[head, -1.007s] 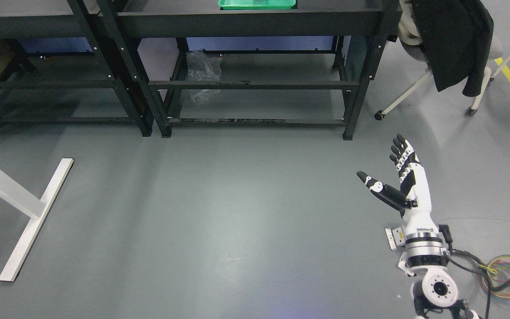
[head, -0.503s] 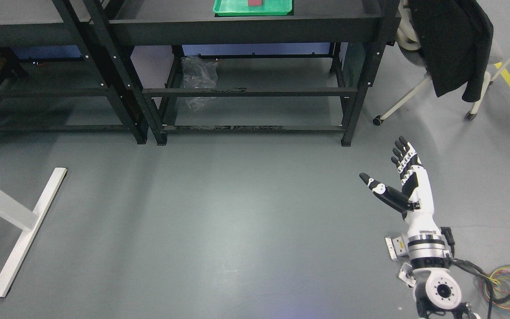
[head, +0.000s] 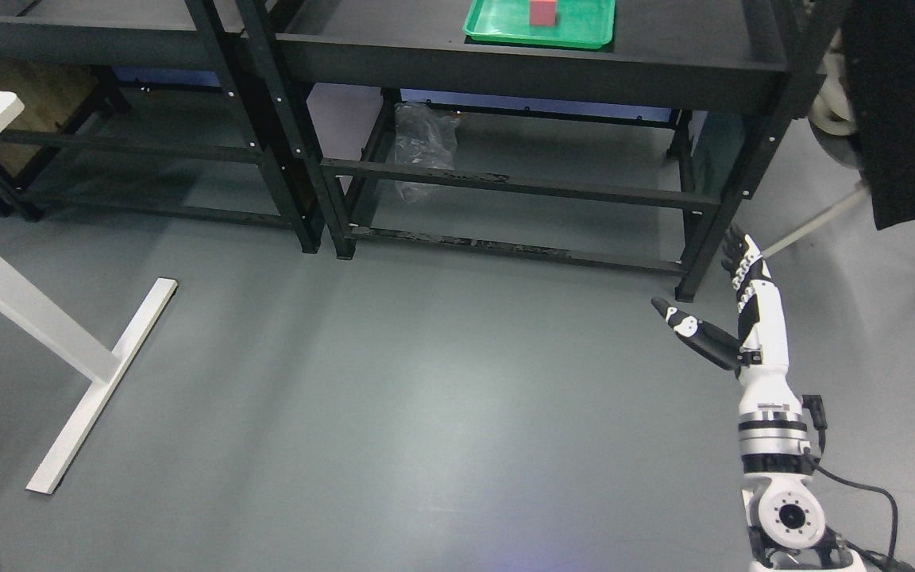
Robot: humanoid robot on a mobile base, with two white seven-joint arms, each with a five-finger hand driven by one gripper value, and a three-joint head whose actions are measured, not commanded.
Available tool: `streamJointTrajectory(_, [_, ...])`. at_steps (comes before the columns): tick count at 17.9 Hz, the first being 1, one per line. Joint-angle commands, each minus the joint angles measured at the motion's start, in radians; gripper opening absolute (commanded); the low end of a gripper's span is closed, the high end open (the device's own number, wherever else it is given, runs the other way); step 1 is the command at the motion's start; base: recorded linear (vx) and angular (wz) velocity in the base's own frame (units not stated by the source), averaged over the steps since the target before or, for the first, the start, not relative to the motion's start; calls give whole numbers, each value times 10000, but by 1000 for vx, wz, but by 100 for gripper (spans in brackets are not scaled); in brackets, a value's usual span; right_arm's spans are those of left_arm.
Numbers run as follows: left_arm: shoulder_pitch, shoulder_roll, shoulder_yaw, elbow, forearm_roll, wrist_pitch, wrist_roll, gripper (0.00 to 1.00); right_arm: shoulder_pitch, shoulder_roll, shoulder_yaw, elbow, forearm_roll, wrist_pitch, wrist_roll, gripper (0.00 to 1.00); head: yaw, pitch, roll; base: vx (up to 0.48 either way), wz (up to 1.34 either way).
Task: Pick pink block from left shelf to tray
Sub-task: 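Drive toward the black shelf with the right hand raised, then reach the right hand over the pink cube on the green tray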
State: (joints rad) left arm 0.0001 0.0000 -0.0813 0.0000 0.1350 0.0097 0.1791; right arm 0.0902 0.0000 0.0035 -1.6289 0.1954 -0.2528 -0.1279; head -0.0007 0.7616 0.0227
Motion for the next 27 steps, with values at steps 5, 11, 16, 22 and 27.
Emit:
streamJointTrajectory(5, [-293, 175, 0, -175, 0, -5, 4, 100, -119, -175, 288, -48, 9256, 11, -808, 99, 0, 0, 0, 209, 219])
streamJointTrajectory(11, [-293, 175, 0, -175, 0, -5, 4, 100, -73, -175, 594, -64, 12834, 2050, -1129, 99, 0, 0, 0, 257, 33])
streamJointTrajectory(16, [-293, 175, 0, -175, 0, -5, 4, 100, -73, -175, 793, -64, 11622, 2098, -1283, 99, 0, 0, 0, 289, 13])
streamJointTrajectory(22, [-293, 175, 0, -175, 0, -5, 4, 100, -104, -175, 870, -64, 11591, 1976, -1603, 99, 0, 0, 0, 297, 25])
streamJointTrajectory(27, [-293, 175, 0, -175, 0, -5, 4, 100, -410, -175, 886, -79, 11591, 781, -4532, 99, 0, 0, 0, 296, -50])
